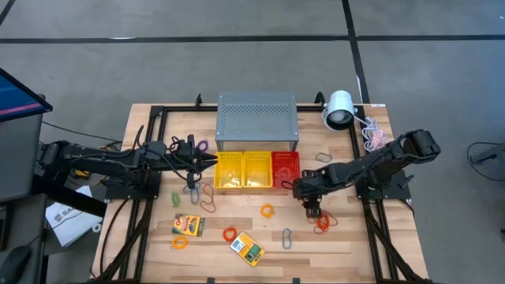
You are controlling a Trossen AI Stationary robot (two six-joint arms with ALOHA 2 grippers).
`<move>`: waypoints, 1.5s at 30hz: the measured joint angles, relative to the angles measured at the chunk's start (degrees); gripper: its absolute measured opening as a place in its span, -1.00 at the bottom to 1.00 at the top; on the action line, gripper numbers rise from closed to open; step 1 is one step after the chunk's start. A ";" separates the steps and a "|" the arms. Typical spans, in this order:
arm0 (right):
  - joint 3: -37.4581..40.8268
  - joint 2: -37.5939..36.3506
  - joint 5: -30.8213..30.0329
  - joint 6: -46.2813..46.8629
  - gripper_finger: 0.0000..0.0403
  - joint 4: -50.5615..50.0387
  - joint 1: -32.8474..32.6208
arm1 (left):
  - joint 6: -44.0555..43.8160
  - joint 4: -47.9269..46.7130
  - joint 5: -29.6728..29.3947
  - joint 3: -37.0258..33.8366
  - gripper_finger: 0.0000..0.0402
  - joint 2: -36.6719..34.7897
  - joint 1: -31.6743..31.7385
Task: Pick & Place Office Desk Supplies
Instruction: Put the yellow rubber band into the red bin
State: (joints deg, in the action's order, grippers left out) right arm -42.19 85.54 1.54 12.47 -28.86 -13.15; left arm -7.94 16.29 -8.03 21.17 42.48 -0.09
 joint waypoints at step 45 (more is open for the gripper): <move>-4.85 -2.45 -1.43 7.01 -1.00 -10.35 0.09 | -0.04 -0.17 -0.02 0.00 -0.67 0.02 0.01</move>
State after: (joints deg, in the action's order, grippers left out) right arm -47.05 83.09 0.11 19.48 -39.21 -13.06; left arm -7.99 16.13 -8.05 21.17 42.50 -0.08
